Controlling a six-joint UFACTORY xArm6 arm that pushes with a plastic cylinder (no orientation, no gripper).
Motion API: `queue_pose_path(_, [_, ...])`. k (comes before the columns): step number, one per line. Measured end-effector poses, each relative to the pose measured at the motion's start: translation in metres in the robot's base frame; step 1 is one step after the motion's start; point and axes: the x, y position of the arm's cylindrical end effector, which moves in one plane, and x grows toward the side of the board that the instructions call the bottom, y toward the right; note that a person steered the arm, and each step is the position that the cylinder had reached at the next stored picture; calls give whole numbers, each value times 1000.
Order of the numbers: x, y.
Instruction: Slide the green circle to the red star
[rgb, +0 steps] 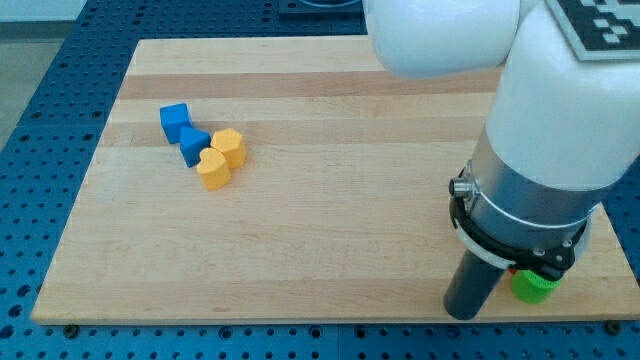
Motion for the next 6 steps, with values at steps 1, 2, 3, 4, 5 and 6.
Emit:
queue_pose_path(1, [-1,14])
queue_pose_path(2, [0,53])
queue_pose_path(3, [-1,52])
queue_pose_path(4, [-1,81])
queue_pose_path(5, [-1,121])
queue_pose_path(6, [-1,159])
